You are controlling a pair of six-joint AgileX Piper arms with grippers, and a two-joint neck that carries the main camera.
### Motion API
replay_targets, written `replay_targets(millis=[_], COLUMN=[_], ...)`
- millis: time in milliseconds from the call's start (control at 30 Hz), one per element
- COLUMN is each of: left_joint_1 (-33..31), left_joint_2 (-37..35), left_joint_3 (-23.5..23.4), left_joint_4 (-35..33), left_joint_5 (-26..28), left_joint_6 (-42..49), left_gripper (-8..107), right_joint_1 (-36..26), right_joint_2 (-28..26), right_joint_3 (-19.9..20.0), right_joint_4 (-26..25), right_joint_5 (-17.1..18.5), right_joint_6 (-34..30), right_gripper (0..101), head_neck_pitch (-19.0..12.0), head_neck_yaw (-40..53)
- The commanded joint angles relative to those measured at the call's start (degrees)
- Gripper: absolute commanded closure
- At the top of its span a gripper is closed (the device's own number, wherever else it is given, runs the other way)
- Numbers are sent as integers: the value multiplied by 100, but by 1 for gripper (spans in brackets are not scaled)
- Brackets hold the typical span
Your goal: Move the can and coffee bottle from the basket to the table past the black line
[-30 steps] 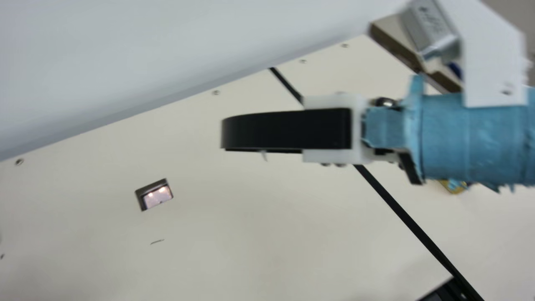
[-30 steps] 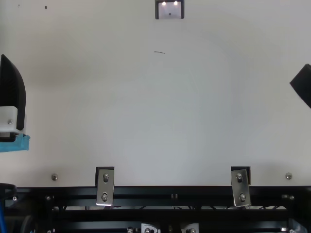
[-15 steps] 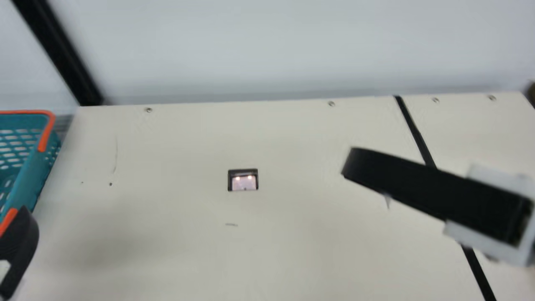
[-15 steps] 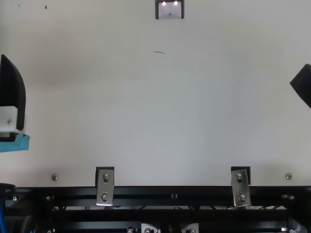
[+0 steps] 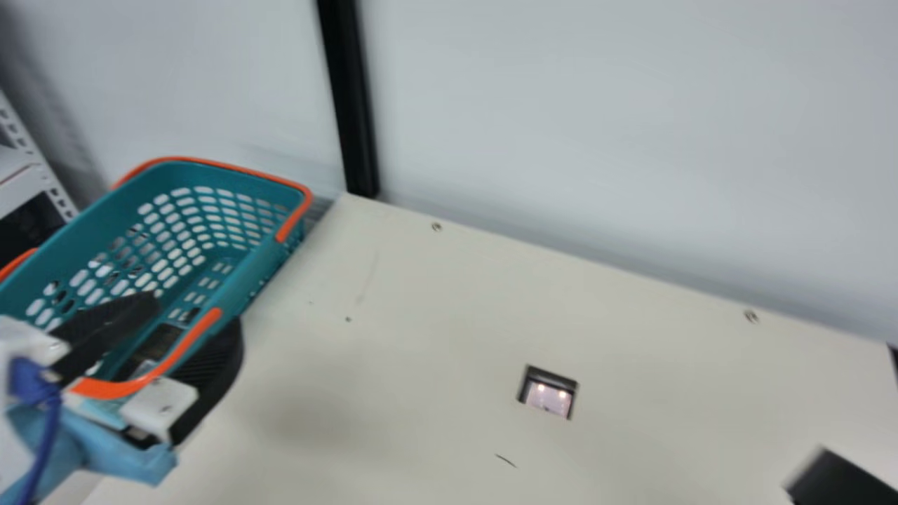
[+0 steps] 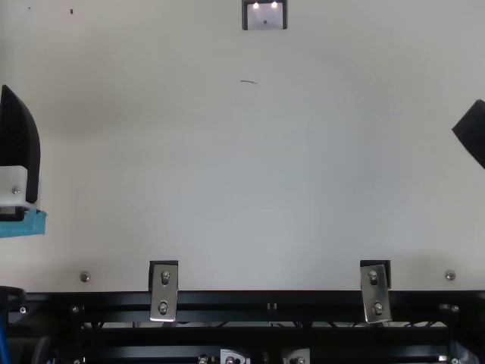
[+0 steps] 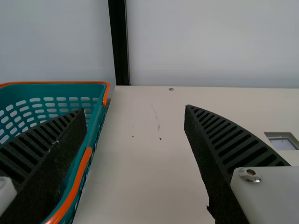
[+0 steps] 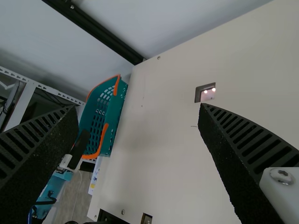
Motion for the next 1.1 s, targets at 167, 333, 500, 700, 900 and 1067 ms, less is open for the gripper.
replay_targets(millis=[167, 333, 500, 700, 900, 1067], left_joint_1=[0, 0, 0, -5, 279, 648], left_joint_2=[0, 0, 0, 0, 200, 613], left_joint_3=[0, 0, 0, 0, -149, -483], left_joint_4=[0, 0, 0, 77, 177, 274], left_joint_5=[0, 0, 0, -2, -106, -239], left_joint_6=[0, 0, 0, -79, -295, -472], left_gripper=[9, 9, 9, 9, 9, 9], right_joint_1=[0, 0, 0, 0, 0, 0], right_joint_2=[0, 0, 0, 0, 0, 0], right_joint_3=[0, 0, 0, 0, 0, 0], right_joint_4=[0, 0, 0, 0, 0, 0], right_joint_5=[0, 0, 0, 0, 0, 0], right_joint_6=[0, 0, 0, 0, 0, 0], right_gripper=[0, 0, 0, 0, 0, 0], head_neck_pitch=[-213, -230, -230, -230, -230, -230], head_neck_yaw=[997, 1237, 1237, 1237, 1237, 1237])
